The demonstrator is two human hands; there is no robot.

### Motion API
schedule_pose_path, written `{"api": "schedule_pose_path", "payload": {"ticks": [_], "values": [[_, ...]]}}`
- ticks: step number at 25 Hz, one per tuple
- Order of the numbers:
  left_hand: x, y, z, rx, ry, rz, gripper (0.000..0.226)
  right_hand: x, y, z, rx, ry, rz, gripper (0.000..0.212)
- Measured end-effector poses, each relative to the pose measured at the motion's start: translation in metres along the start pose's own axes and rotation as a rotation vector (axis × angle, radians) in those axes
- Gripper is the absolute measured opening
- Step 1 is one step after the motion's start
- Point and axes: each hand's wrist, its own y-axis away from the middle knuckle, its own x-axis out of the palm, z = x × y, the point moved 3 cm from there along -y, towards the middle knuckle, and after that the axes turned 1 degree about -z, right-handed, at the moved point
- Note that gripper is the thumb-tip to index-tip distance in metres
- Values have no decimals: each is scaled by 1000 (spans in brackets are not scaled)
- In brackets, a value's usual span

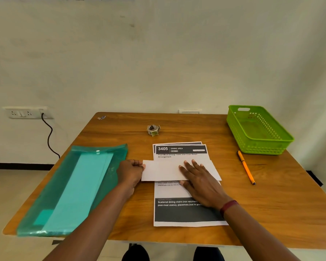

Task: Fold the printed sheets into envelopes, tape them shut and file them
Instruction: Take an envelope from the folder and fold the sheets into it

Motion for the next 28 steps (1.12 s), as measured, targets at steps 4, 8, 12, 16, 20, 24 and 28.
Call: {"api": "schedule_pose_path", "payload": {"ticks": [4,8,12,16,20,24,28], "values": [[1,2,1,112,-136,2,21,6,2,-1,0,22,54,64],[2,10,-7,280,-301,-26,19,6,2,-2,12,-3,47,64],[10,25,-20,522,-536,-162,18,1,-3,1,45,-41,-11,60],[45,39,-22,853,-697,94,34,-3,-15,15,81,-96,-73,54],[73,38,-3,788,-941,313,55,9,-24,31,78,-33,29,57],[70,27,16,686,-1055,340,59,20,-22,26,100,48,103,62],[64,19,22,645,-1055,329,67,20,-15,4,184,43,147,73]]}}
